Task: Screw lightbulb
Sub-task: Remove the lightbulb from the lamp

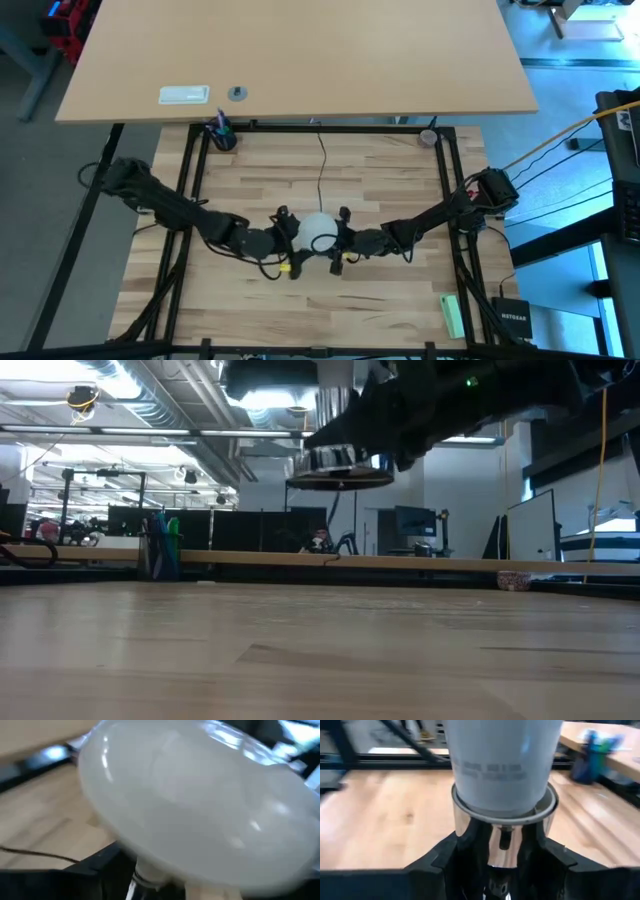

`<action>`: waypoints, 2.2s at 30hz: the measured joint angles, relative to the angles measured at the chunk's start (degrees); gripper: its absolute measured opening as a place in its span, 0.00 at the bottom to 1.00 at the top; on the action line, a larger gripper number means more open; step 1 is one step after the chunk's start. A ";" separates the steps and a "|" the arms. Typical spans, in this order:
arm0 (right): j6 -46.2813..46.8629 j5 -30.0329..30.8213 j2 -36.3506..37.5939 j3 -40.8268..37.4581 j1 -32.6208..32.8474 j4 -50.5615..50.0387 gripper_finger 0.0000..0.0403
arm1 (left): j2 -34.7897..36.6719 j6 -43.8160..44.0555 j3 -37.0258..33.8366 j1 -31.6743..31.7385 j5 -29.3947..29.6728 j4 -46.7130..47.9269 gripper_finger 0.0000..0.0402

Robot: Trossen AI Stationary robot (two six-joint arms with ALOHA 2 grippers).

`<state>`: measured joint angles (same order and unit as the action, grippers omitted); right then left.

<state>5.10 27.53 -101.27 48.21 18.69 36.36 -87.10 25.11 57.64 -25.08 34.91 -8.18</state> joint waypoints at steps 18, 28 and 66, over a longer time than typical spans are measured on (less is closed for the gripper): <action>-0.48 -28.46 -0.02 0.68 -0.38 13.40 0.44 | 2.72 -21.46 0.00 7.65 -35.66 -9.97 0.64; -0.53 -30.74 -0.09 0.92 -0.34 13.07 0.44 | -2.47 -16.98 -0.02 11.80 -54.62 -16.67 0.53; 5.53 8.78 -0.05 0.96 -0.34 -3.22 0.44 | -5.70 -0.57 -0.11 1.71 7.79 -8.74 0.61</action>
<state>10.63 36.31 -101.32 49.17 18.35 33.14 -92.80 24.54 57.54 -23.36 42.71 -16.92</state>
